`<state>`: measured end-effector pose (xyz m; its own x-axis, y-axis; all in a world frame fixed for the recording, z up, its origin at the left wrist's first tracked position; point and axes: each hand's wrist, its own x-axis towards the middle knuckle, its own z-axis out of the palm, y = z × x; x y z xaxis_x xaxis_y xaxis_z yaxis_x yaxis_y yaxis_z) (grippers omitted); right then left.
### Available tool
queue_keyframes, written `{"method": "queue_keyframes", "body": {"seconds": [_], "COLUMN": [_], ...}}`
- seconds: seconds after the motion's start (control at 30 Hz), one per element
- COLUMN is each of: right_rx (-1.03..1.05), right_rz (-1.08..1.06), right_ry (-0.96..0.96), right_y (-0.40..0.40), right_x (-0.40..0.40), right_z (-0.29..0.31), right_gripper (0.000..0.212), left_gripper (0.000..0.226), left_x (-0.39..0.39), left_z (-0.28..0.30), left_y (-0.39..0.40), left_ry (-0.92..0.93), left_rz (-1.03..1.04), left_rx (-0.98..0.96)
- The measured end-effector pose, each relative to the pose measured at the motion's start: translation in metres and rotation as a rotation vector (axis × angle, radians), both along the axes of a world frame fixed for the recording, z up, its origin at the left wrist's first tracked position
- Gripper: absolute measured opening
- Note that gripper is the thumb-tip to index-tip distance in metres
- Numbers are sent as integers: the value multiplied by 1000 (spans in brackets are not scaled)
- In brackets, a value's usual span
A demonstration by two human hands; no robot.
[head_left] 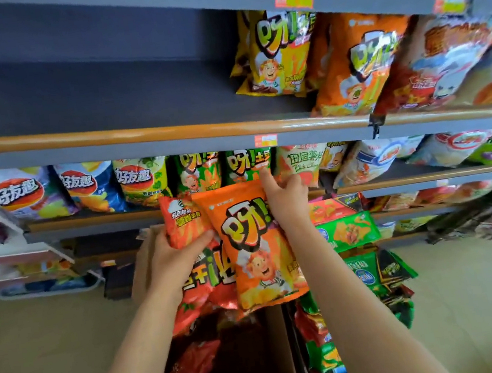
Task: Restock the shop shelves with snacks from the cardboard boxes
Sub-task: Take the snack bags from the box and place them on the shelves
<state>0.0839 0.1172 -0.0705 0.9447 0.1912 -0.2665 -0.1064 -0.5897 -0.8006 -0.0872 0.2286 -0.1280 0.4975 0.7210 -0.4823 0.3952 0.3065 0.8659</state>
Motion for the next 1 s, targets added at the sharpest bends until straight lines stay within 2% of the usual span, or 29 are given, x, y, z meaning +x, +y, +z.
{"method": "queue_keyframes", "body": {"seconds": [0.07, 0.2, 0.23, 0.33, 0.43, 0.5, 0.57, 0.63, 0.7, 0.8, 0.83, 0.9, 0.93, 1.0], "right_rx": [-32, -62, -69, -1, 52, 13, -45, -58, -17, 35, 33, -22, -57, -98], "right_rz": [111, 171, 170, 35, -152, -168, -128, -61, 18, 211, 303, 468, 517, 551], "right_ry": [38, 94, 99, 50, -24, -55, -95, -114, -100, -26, 8, 69, 90, 65], "right_y": [-7, -16, -17, -19, -19, -16, -7, 3, 12, 15, 13, 9, 8, 7], "right_x": [3, 12, 15, 25, 34, 33, 27, 20, 13, 4, 3, -1, -5, -7], "right_z": [-3, -6, -8, -6, -4, -6, -10, -15, -16, -11, -12, -15, -14, -16], "right_gripper": [73, 66, 65, 46, 43, 36, 31, 35, 44, 39, 46, 94, 109, 118], "left_gripper": [43, 70, 67, 59, 75, 79, 80, 82, 85, 88, 86, 86, 87, 87], "left_x": [4, 12, 14, 13, 10, 9, 10, 11, 8, 2, 0, -3, -3, 0], "left_z": [2, 8, 8, 10, 6, 9, 13, 13, 10, 6, 4, 2, 2, 4], "left_y": [-2, -5, -7, -12, -9, -9, -12, -14, -12, -2, 2, 11, 15, 20], "left_ry": [-3, -27, -21, -28, -18, -12, -17, -26, -22, -57, -75, -103, -105, -107], "left_rz": [6, 13, 19, 26, 1, 6, 13, 38, 89, 200, 235, 277, 282, 275], "left_rx": [-41, -68, -56, -49, -12, 30, 89, 121, 102, 11, -11, -43, -40, -13]}}
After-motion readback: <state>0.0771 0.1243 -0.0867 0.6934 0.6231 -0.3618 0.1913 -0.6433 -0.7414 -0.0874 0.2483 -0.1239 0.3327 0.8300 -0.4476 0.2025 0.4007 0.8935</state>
